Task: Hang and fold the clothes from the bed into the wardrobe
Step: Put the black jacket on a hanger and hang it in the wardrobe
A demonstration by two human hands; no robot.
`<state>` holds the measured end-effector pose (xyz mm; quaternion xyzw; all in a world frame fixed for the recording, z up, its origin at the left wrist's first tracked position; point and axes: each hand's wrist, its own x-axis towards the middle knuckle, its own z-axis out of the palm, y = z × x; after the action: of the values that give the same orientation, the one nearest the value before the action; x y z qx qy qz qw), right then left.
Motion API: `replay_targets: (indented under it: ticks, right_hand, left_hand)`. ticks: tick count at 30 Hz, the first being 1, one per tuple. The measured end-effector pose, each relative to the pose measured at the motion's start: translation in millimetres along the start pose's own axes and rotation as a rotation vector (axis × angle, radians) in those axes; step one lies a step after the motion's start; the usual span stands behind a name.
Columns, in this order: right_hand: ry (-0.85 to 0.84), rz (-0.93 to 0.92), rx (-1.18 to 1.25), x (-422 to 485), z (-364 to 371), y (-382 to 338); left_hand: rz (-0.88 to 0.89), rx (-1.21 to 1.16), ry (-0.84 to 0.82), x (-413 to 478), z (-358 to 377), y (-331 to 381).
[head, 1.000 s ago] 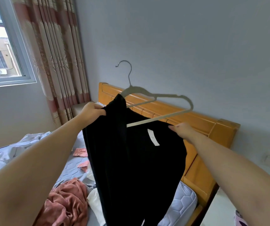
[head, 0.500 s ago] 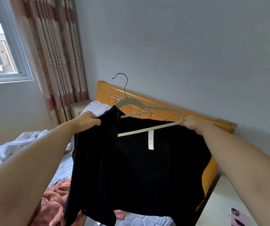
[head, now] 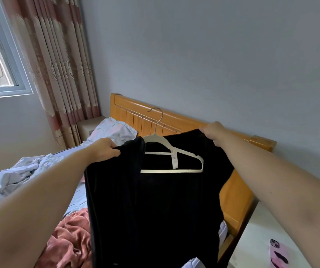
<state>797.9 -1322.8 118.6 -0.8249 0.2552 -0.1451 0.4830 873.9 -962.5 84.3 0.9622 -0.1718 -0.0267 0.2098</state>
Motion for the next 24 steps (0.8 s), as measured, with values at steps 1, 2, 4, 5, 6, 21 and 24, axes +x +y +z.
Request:
replay_targets:
  ticks: [1,2,4,5,6,21,24]
  right_hand:
    - [0.011,-0.006,0.038,0.6,2.5,-5.4]
    - [0.014,-0.012,0.066,1.0,5.2,-10.8]
    - [-0.022,-0.037,0.122,-1.4,10.7,-23.6]
    - [-0.038,-0.052,0.168,-3.7,13.3,-31.3]
    - [-0.035,-0.079,0.219,-6.0,15.1,-39.7]
    - [-0.123,-0.049,-0.476,-13.1,-13.1,-37.1]
    - [0.032,-0.123,-0.101,-6.4,-24.9,-48.1]
  left_hand:
    - [0.008,0.000,0.014,1.5,2.5,2.8]
    - [0.016,0.004,0.019,3.4,5.2,6.2]
    - [0.035,0.035,0.023,7.8,10.7,13.5]
    - [0.041,0.045,0.023,10.1,13.2,16.9]
    - [0.046,0.039,0.023,12.5,15.4,19.9]
    - [0.164,-0.020,0.035,25.7,8.7,40.7]
    - [0.199,0.111,0.010,22.5,3.0,45.5]
